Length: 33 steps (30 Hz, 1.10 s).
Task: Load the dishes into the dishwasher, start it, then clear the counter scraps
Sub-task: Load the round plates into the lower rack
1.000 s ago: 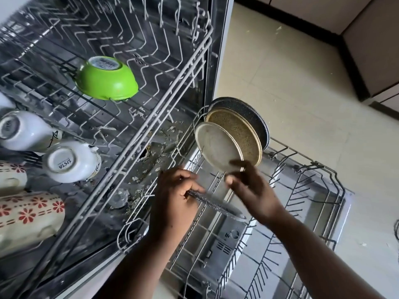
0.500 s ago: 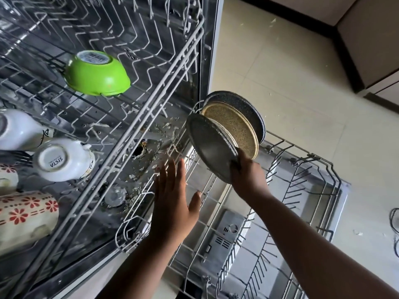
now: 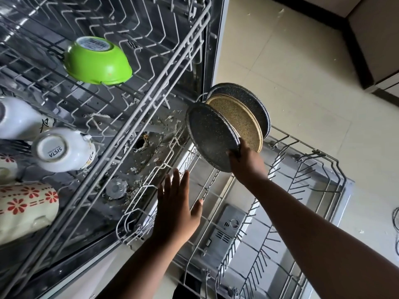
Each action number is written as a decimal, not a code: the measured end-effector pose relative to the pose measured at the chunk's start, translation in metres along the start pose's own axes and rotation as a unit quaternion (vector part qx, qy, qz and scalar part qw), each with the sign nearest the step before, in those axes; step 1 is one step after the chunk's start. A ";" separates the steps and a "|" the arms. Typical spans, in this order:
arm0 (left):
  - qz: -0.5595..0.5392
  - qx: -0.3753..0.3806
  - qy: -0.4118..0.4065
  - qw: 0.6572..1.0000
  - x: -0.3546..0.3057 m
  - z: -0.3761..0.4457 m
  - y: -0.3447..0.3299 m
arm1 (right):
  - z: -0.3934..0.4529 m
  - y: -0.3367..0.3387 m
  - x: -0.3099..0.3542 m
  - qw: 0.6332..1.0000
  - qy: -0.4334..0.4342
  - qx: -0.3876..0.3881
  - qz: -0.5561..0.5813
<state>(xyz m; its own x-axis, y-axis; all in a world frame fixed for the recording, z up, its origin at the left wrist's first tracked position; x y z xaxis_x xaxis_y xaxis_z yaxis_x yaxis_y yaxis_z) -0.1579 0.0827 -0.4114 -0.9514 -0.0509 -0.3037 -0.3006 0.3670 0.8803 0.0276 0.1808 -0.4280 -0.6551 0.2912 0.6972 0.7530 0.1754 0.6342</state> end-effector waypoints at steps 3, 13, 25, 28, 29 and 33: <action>-0.006 0.003 0.007 1.000 0.002 -0.004 -0.002 | -0.008 0.009 0.003 1.000 0.023 -0.013 -0.006; 0.008 0.001 0.011 1.000 0.000 -0.015 -0.013 | -0.033 0.009 -0.005 0.997 0.067 -0.042 0.005; 0.014 0.015 0.010 1.000 0.002 -0.018 -0.021 | -0.008 0.001 -0.017 1.000 0.011 0.005 0.001; 0.019 0.009 0.007 1.000 0.001 -0.019 -0.022 | -0.003 0.005 -0.019 0.999 0.020 0.023 -0.023; 0.023 0.006 0.005 1.000 0.001 -0.019 -0.023 | -0.002 0.004 -0.019 0.998 0.036 0.038 -0.038; 0.030 0.018 0.002 0.999 0.002 -0.021 -0.026 | -0.007 -0.001 -0.033 0.992 0.030 0.086 -0.090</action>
<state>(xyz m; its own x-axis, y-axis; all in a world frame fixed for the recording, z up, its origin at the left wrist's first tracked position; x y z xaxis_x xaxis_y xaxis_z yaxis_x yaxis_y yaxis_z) -0.1533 0.0535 -0.4270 -0.9681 -0.0307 -0.2489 -0.2399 0.4020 0.8836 0.0477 0.1640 -0.4496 -0.7779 0.1854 0.6004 0.6203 0.3787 0.6868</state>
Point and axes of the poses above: each hand's wrist, its own z-axis towards the middle knuckle, its own y-axis out of the back of the hand, x = y × z, the point moved 6 cm from there along z, towards the middle knuckle, and after that the axes turned 11 degrees about z, right-handed, at the moved point
